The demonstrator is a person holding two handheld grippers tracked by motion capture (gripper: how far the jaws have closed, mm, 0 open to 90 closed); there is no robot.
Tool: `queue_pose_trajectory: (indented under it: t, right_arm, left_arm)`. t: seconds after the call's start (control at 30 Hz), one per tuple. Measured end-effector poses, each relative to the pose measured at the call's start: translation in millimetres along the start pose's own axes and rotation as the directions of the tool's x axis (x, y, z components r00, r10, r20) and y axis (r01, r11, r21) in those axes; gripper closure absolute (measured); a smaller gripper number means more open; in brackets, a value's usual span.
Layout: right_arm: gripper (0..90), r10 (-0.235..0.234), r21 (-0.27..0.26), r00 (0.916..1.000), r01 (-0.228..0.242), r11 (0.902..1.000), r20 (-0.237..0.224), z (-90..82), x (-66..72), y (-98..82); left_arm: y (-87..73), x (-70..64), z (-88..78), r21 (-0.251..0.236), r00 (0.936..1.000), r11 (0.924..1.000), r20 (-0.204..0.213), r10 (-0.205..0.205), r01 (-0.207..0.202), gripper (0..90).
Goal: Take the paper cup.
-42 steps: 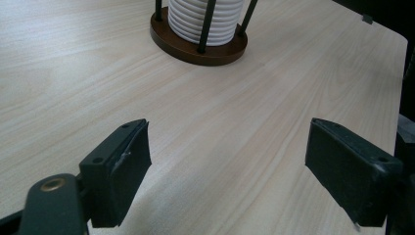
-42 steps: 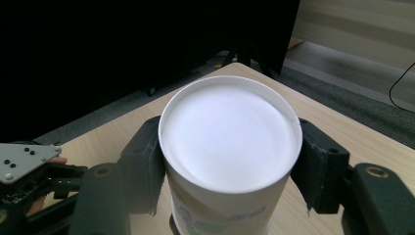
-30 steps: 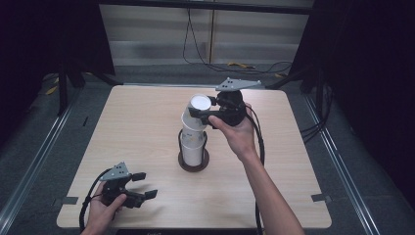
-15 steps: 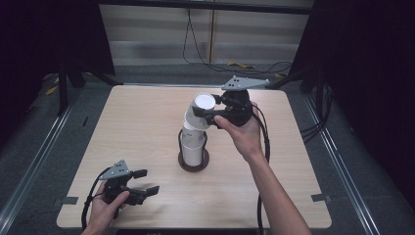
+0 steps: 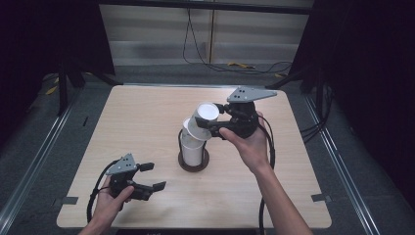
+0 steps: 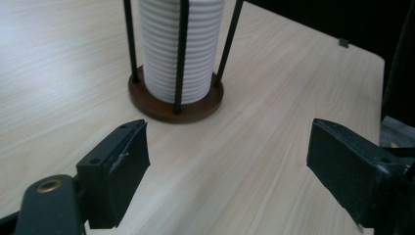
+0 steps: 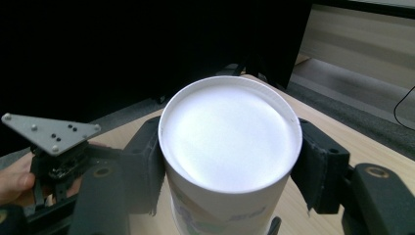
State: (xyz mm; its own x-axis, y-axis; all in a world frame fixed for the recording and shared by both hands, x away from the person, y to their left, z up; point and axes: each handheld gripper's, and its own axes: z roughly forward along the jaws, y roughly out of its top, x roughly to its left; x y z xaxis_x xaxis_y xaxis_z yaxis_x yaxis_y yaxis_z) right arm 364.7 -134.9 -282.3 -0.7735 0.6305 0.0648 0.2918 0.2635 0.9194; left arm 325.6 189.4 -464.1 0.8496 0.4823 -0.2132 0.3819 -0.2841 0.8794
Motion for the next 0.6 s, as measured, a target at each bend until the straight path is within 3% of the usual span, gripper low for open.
queue_pose_trajectory:
  t: [0.07,0.17,0.3,0.6]
  right_arm:
    - [36.5,0.001,0.002,1.0000,-0.001,1.0000,-0.004,-2.8,1.5,-2.1]
    - [36.6,0.007,-0.002,0.9998,-0.007,1.0000,-0.019,-7.1,4.4,-6.8]
    - [36.6,0.001,0.008,0.9996,-0.001,1.0000,-0.029,-10.0,9.1,-12.3]
    - [36.5,-0.018,0.007,0.9980,0.019,0.9998,-0.060,-14.2,21.5,-23.7]
  left_arm:
    - [5.1,-3.0,4.0,0.010,1.0000,0.9999,0.008,0.005,-0.005,15.8]
    - [11.8,-5.4,10.1,0.019,0.9985,0.9996,0.052,-0.020,0.019,15.8]
    - [20.1,-8.5,16.8,0.008,0.9991,0.9999,0.042,-0.009,0.009,15.8]
    - [38.7,-13.7,20.5,-0.020,0.9978,0.9997,0.063,0.018,-0.017,15.8]
